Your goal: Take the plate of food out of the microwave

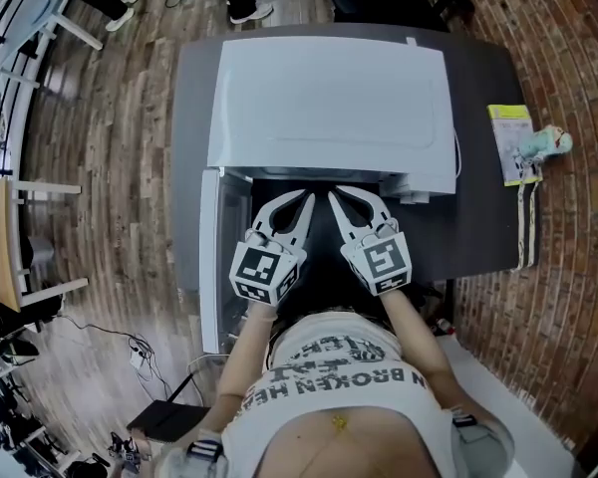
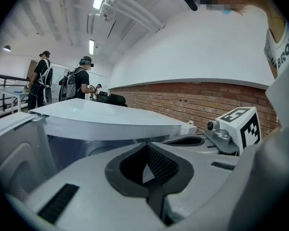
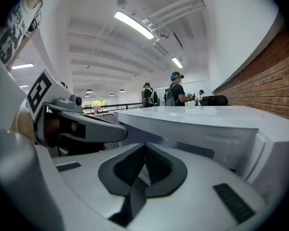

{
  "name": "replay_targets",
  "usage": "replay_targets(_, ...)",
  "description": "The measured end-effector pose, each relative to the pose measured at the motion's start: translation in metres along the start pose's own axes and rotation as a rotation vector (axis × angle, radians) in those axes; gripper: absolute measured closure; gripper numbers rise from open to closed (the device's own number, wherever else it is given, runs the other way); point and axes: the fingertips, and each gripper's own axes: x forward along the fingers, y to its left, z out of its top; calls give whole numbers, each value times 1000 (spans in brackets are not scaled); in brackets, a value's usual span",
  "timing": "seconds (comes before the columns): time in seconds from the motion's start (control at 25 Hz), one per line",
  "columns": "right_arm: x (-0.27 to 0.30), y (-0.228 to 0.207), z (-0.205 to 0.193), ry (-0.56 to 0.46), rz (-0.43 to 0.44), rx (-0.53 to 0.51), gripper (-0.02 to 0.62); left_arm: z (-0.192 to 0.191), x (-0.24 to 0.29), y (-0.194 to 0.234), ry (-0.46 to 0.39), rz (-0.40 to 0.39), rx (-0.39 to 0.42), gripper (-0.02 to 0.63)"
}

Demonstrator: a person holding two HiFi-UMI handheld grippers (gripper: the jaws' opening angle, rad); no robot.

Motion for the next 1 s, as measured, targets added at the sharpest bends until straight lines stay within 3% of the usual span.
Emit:
replay_targets(0.44, 8, -7, -12, 26, -7, 32, 588, -9, 7, 11, 26, -5, -21, 603)
replay_targets(0.64, 18, -8, -17, 15, -8, 107, 588, -24, 12, 30, 42, 16, -59, 603)
replay_targets(0.8, 28, -11, -34, 24, -43, 183, 588, -39, 21, 44, 52, 11, -132, 603)
replay_targets(1.0, 45, -23, -60, -1, -86, 452, 586, -63, 42, 59, 74, -33, -346, 603)
